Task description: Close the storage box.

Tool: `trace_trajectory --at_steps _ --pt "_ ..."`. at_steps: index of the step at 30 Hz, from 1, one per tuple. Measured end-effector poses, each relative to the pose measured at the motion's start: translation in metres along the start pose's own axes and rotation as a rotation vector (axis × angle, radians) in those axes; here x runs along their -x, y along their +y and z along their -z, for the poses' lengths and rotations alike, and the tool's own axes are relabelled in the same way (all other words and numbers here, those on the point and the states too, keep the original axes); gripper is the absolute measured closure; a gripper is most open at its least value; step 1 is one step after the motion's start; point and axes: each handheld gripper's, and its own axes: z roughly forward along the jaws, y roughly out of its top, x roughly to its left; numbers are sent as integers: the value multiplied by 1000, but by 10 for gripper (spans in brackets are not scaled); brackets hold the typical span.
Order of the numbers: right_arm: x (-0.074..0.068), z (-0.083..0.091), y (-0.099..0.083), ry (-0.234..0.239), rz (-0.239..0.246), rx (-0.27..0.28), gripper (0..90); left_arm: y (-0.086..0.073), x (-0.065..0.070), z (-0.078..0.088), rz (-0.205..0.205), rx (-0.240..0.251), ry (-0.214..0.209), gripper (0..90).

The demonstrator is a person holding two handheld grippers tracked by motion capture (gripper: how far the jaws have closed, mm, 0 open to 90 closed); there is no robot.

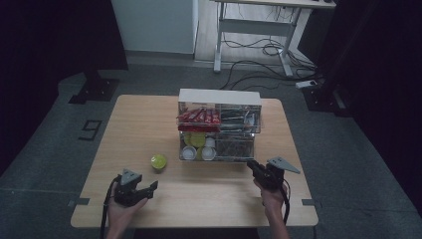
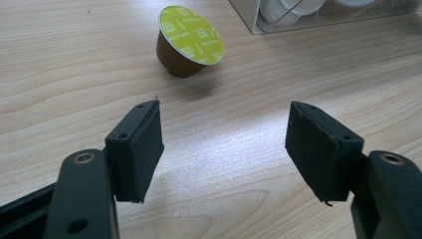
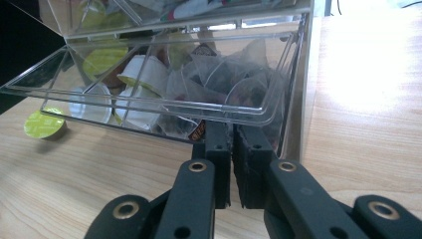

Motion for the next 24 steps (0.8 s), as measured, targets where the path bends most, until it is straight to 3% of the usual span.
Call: trace_trajectory --at_steps 24 --pt "7 -8 -19 -21 -3 -64 837 -3 1 -3 -4 -10 -4 310"
